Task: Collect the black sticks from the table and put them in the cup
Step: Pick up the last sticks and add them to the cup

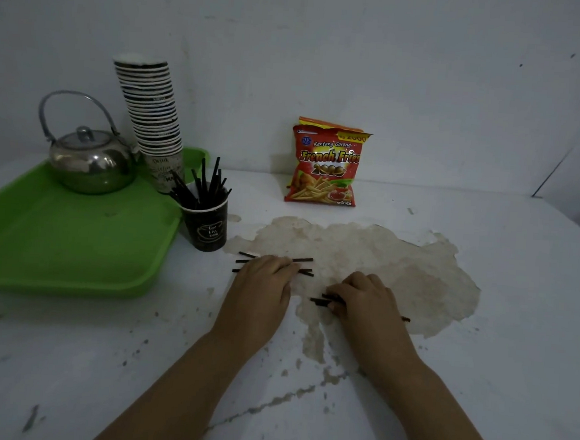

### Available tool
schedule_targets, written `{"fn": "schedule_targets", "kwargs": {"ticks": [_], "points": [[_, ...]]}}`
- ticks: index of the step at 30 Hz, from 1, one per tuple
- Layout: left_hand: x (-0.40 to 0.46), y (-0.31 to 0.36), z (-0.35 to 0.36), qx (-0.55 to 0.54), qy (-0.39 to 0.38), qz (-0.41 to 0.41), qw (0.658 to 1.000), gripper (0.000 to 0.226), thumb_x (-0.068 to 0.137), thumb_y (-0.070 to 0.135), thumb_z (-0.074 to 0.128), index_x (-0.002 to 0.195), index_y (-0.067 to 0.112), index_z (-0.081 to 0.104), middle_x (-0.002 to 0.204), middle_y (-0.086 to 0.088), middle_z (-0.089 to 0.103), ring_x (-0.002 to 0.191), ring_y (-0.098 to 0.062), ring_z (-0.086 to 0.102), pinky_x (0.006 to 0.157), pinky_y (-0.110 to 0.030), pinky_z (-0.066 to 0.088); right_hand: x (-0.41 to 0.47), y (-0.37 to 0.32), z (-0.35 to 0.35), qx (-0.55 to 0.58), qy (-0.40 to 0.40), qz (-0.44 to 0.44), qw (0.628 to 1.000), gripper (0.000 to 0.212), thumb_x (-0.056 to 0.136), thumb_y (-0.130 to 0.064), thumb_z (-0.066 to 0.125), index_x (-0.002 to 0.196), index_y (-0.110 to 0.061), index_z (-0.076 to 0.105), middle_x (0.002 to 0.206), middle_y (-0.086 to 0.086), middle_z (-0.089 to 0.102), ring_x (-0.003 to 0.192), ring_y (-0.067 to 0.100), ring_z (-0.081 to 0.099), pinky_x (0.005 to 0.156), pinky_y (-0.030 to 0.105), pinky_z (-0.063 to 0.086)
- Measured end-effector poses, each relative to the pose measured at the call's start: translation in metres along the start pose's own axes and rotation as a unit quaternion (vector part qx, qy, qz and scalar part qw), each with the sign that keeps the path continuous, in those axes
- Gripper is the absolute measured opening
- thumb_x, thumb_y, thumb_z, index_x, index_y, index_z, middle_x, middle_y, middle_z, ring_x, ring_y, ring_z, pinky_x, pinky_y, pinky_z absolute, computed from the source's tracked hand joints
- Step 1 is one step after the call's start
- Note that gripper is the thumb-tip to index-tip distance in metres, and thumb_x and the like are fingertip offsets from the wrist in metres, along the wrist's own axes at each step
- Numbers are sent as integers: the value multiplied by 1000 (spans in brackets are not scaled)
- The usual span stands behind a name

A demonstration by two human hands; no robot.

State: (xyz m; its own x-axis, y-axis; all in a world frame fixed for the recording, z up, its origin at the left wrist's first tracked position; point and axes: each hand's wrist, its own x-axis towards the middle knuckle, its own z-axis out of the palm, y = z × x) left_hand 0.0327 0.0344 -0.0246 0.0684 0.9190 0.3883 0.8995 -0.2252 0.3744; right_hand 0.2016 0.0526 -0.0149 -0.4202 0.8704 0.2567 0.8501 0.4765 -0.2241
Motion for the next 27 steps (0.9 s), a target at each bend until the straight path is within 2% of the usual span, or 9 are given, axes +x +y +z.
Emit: {"fn": "schedule_targets", "kwargs": {"ticks": [5, 11, 13, 17, 20, 23, 27], "points": [[1, 2, -3, 21, 14, 15, 1000, 26, 89, 8, 54, 112, 15, 64, 103, -5, 65, 98, -22, 55, 90, -30, 38, 0, -3, 0, 14, 8, -6, 1000, 12, 92, -14, 46, 95, -20, 56, 98, 0, 54, 91, 17, 42, 77, 27, 34], [2, 2, -5, 56, -6, 31, 998, 27, 94, 18, 47, 117, 24, 60, 104, 2, 60, 101, -17, 48, 87, -25, 29, -2, -4, 3, -11, 6, -21, 1000, 16, 89, -6, 41, 89, -21, 48, 94, 0, 52, 82, 14, 32, 69, 27, 22], [2, 3, -6, 52, -3, 31, 998, 23, 93, 18, 48, 110, 23, 63, 103, 2, 60, 100, -17, 48, 87, -25, 28, -3, -5, 3, -10, 4, -17, 1000, 20, 88, -4, 41, 93, -21, 48, 96, 1, 53, 84, 16, 34, 69, 28, 22], [1, 6, -5, 60, 1, 29, 998, 17, 91, 17, 49, 101, 19, 63, 100, 1, 58, 98, -18, 49, 84, -27, 32, -1, -7, 4, 9, 6, -25, 1000, 38, 87, 0, 46, 118, -21, 52, 110, 1, 53, 102, 20, 41, 77, 26, 27], [0, 5, -2, 70, -7, 27, 997, 17, 92, 15, 46, 101, 19, 60, 104, 1, 56, 100, -18, 47, 83, -26, 31, 1, -10, -2, 50, 41, -22, 998, 35, 83, 6, 51, 111, -12, 61, 100, 9, 57, 93, 24, 47, 73, 25, 29], [-1, 5, 1, 73, -14, 39, 996, 19, 90, 8, 48, 102, 19, 57, 106, 0, 54, 99, -19, 46, 79, -24, 27, 1, -13, -13, 118, 98, -11, 988, 21, 84, 7, 53, 97, -5, 65, 92, 14, 59, 82, 25, 52, 70, 26, 35], [-2, 8, -2, 57, -11, 56, 997, 27, 76, -6, 61, 90, 16, 60, 94, -3, 60, 87, -22, 53, 68, -20, 18, -1, -17, -23, 185, 175, 1, 967, 17, 90, 2, 47, 98, -2, 62, 91, 14, 64, 81, 24, 57, 71, 27, 39]]}}
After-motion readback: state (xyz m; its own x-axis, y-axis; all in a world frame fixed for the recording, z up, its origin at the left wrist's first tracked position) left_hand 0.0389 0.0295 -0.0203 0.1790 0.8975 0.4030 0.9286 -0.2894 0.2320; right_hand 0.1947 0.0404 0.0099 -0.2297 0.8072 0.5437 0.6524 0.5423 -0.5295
